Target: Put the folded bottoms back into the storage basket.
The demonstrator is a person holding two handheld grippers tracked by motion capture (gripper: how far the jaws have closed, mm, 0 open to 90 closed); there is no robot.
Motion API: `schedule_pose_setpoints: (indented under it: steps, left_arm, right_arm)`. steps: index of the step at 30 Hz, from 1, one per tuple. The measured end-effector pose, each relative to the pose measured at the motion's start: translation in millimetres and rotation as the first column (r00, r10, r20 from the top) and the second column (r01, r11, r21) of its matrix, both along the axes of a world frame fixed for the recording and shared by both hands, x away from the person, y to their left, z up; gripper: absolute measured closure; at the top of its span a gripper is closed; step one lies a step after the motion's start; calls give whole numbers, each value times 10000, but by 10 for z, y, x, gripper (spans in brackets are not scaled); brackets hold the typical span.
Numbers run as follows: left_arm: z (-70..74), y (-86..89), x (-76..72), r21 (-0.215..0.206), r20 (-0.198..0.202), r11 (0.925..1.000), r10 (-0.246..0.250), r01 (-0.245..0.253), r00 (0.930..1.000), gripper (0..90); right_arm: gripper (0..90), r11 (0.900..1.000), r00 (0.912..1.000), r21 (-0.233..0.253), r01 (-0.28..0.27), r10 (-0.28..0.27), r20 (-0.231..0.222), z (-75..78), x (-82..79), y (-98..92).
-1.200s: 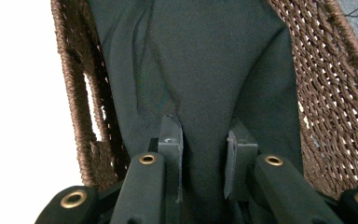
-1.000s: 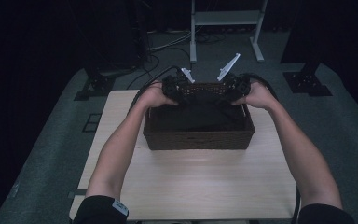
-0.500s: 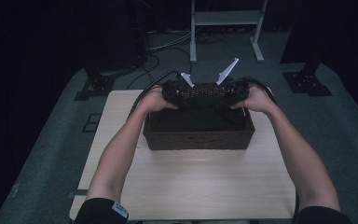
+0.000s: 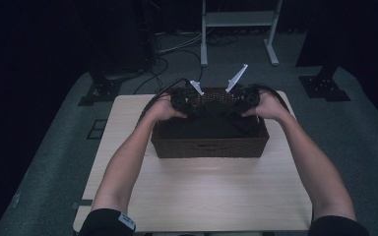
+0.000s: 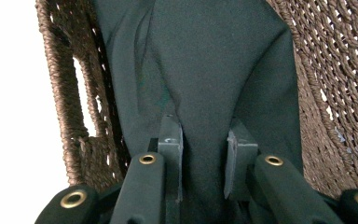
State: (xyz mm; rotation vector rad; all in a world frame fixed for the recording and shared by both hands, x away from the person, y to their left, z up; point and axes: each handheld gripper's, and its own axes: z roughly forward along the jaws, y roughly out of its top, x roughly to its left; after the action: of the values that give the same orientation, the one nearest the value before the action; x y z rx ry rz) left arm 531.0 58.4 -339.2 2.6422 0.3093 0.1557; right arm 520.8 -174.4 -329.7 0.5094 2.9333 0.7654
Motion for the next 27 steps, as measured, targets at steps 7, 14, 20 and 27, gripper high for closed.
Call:
schedule_pose_setpoints:
  steps: [7, 14, 20, 27]
  left_arm:
    - [-89, -25, 0, 43, -127, 10000, -53, 54, 9999, 774]
    - [-171, -27, -9, 120, -248, 9999, -39, 42, 9997, 773]
    - [-191, -14, 1, 72, -248, 9999, 78, -76, 9997, 772]
    - [-233, -25, 25, 211, -276, 9997, 147, -141, 9995, 772]
  right_arm:
    - [719, 9999, 9998, 87, 98, -97, -195, -100, 4, -28]
    - [719, 9999, 9995, -64, 81, -83, -300, -166, -3, -12]
    - [718, 9999, 9996, -76, 102, -104, -278, -182, 7, 6]
    - [717, 9998, 9992, -134, 133, -138, -364, -226, 28, 20]
